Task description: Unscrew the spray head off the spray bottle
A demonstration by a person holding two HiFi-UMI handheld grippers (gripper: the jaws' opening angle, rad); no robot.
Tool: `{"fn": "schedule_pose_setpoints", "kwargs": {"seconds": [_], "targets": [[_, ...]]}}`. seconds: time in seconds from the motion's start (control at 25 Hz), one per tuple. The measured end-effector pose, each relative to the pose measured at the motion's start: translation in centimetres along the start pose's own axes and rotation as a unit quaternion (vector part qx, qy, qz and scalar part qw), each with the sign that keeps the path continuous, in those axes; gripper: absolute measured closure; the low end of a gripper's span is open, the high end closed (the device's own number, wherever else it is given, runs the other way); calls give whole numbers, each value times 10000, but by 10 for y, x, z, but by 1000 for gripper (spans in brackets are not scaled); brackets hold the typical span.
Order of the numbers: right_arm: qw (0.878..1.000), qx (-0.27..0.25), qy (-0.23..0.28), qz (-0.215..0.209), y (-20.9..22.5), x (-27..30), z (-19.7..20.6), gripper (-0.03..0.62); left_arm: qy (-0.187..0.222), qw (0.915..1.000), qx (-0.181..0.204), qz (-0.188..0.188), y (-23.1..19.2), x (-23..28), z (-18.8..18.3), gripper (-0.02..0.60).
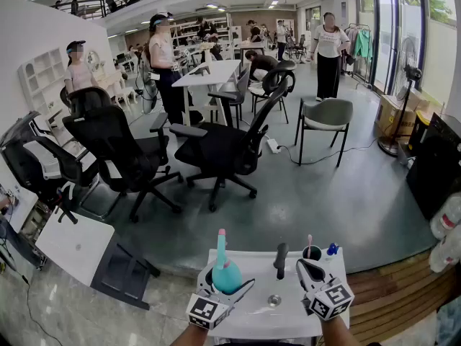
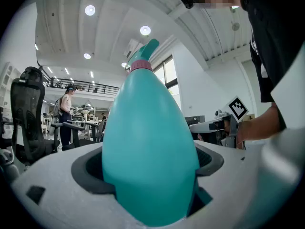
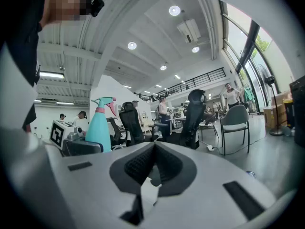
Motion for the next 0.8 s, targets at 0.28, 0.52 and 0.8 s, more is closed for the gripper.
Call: {"fn": "schedule_pose_setpoints", "kwargs": {"seconds": [0.28,0.52,0.8], "targets": [[10000,-31,-23,-8,-5,-3,4,588,-76,9999,71,0,3,-5,3,126],[9999,-122,-38,-5,-5,-2,5,589,-68,10000,43,-51,0,-4,4,126],[9999,-124,-42,15,-4,-6,3,589,-79,9999,-40,-58,4,-5,3,126]]}}
Point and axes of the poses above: the fingertips, and each gripper's own axes: x forward along the fingers, y to its right, z out of its underside, the point moved 7 cm from there along -x, backward along the fingers, and after that the axes turned 3 degrees about -x, right-handed, at the moved point
